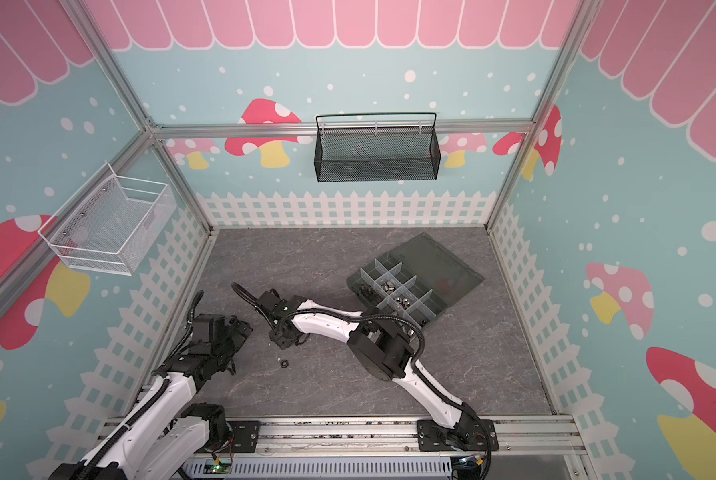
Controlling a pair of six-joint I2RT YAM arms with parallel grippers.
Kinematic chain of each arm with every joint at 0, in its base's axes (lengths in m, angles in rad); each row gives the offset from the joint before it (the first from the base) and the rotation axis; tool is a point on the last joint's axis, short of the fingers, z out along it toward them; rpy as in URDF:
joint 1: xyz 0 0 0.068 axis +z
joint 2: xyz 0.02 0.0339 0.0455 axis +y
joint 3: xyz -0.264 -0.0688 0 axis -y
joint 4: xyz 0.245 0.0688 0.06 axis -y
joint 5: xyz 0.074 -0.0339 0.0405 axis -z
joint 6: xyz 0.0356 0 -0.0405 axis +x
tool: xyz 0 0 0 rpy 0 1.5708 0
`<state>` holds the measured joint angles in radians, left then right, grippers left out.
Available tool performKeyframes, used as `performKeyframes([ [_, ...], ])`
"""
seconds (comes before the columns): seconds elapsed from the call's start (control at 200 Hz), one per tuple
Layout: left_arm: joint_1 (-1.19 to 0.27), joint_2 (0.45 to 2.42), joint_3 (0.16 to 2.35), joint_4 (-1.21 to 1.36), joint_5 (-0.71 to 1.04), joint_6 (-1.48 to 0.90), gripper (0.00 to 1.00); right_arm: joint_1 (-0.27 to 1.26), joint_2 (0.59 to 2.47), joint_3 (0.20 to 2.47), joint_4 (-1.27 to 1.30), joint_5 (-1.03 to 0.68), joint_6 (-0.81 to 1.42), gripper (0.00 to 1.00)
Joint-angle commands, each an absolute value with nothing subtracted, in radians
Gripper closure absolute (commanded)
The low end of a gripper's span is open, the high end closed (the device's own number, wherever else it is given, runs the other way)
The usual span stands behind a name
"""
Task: Sort the screws and nuts into containers
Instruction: 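Close the right gripper on the black hex nut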
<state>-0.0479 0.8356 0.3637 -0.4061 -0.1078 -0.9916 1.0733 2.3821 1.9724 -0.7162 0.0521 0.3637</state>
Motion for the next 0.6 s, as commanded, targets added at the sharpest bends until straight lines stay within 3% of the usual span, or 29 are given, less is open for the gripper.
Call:
performKeyframes([
  [0.0,-0.044,0.835,0.348,-0.394,-0.107,-1.014,0.00,1.074,2.439,1.944,-0.769,0.055,0.366,0.76],
  [0.275,-0.044,0.837,0.350,-0.392,-0.096,-1.008,0.00,1.072,2.385,1.906,-0.743,0.054,0.383,0.90],
  [0.595,-0.044,0.833,0.353,-0.389,-0.085,-0.996,0.00,1.037,2.229,1.772,-0.666,0.069,0.427,1.00],
])
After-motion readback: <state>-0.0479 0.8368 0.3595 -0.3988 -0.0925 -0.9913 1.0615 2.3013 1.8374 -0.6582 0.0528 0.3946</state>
